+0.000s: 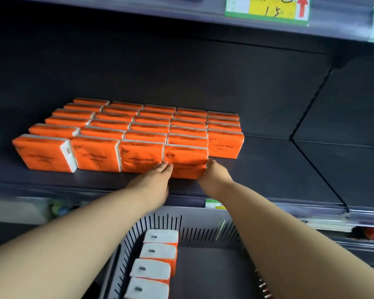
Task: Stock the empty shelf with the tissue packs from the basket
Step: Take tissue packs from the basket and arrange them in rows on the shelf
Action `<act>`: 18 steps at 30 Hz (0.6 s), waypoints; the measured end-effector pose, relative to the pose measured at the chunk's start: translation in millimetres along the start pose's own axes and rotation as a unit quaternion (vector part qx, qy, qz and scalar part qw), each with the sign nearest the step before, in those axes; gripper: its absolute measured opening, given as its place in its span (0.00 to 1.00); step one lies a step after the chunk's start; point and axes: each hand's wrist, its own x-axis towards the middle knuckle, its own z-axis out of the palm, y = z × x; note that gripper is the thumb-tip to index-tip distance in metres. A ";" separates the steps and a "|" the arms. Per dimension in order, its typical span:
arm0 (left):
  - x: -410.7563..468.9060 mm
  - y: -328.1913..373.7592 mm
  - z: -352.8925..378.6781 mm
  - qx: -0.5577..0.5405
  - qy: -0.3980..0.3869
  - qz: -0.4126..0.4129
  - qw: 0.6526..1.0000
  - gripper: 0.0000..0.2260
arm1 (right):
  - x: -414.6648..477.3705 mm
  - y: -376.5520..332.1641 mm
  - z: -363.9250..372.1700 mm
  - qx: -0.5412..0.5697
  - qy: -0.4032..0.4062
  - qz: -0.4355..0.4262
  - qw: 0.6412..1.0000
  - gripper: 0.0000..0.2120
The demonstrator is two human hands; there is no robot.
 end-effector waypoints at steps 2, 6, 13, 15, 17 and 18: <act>1.6 -0.7 1.4 0.000 0.003 -0.002 1.000 0.28 | 1.2 -0.6 -0.4 -0.005 0.002 0.006 1.000 0.15; -0.8 -2.7 4.2 0.007 0.002 -0.008 1.000 0.28 | -0.5 2.5 -1.3 -0.005 -0.010 0.014 1.000 0.16; -18.3 -2.8 9.9 0.035 -0.002 0.009 0.999 0.27 | -22.4 7.3 -5.5 -0.090 -0.023 0.000 0.996 0.15; -26.2 -0.5 8.9 0.043 0.006 0.013 0.999 0.27 | -32.1 9.7 -7.6 -0.117 -0.025 -0.014 0.993 0.21; -37.1 2.6 8.5 0.053 0.012 0.024 0.998 0.27 | -44.9 12.6 -9.2 -0.138 -0.028 -0.034 0.989 0.24; -44.0 4.1 9.5 0.058 0.013 0.031 0.998 0.27 | -52.4 14.6 -9.0 -0.144 -0.031 -0.044 0.988 0.25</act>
